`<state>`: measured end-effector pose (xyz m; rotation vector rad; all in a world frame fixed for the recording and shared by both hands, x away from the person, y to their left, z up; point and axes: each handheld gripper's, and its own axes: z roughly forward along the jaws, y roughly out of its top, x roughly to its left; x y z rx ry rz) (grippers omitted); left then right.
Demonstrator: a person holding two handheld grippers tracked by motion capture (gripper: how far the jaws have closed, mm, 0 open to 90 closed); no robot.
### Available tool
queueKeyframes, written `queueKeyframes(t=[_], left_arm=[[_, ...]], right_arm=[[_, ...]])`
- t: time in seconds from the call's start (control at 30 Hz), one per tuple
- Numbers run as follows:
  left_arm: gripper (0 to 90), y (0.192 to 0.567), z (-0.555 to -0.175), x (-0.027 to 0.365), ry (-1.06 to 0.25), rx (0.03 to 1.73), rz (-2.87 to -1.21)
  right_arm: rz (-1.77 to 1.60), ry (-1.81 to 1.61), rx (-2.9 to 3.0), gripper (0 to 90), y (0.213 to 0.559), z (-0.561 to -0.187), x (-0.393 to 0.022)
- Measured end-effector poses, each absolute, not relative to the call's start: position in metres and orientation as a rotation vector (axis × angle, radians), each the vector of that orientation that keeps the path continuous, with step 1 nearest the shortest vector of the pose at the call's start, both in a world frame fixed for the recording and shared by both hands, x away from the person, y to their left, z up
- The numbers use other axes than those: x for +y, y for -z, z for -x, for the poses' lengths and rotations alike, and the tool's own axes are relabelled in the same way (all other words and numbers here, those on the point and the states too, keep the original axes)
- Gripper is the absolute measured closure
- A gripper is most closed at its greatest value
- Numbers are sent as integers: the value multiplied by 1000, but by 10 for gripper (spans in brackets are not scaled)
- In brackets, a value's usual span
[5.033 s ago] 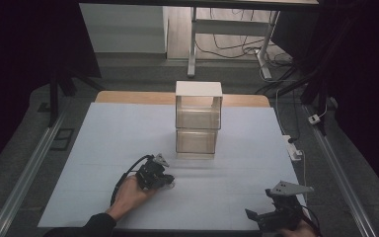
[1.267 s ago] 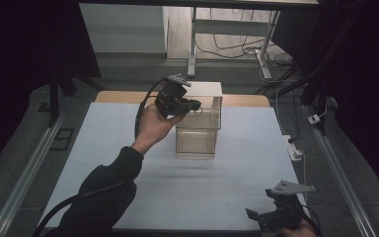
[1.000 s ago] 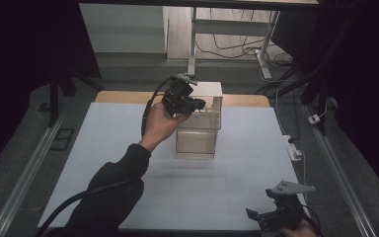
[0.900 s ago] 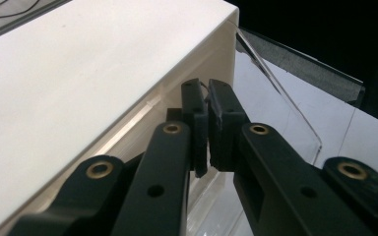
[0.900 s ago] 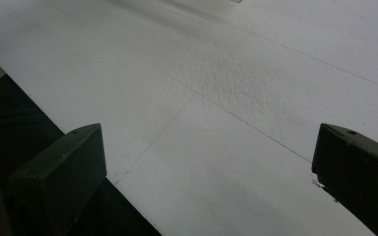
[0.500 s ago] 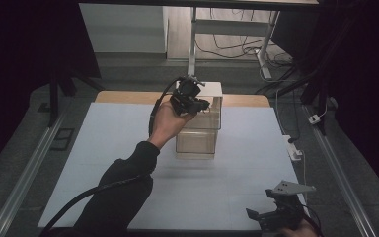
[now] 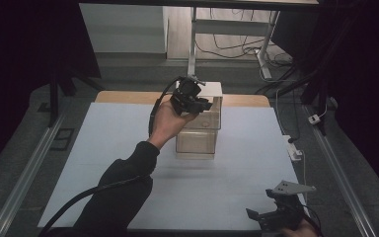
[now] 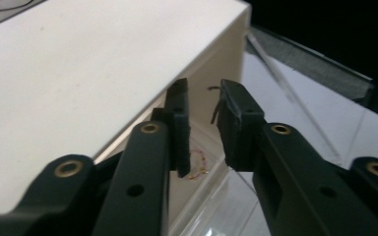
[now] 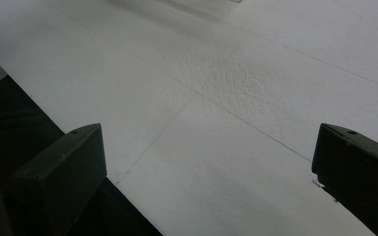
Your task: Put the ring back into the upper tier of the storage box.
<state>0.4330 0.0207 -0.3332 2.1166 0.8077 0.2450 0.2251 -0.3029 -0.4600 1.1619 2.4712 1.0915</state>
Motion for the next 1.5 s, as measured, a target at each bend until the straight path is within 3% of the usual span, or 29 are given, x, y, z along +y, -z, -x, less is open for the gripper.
queueKeyframes(t=[0.87,1.5], left_arm=[[407,333,-402,43,-191,663,-2072],[151,340,-375,64,-164,657,-2080]], right_arm=[[-1163,-1085,2470,0,460,-225,-302],[-1165,-1076,2474,0,460,-225,-302]])
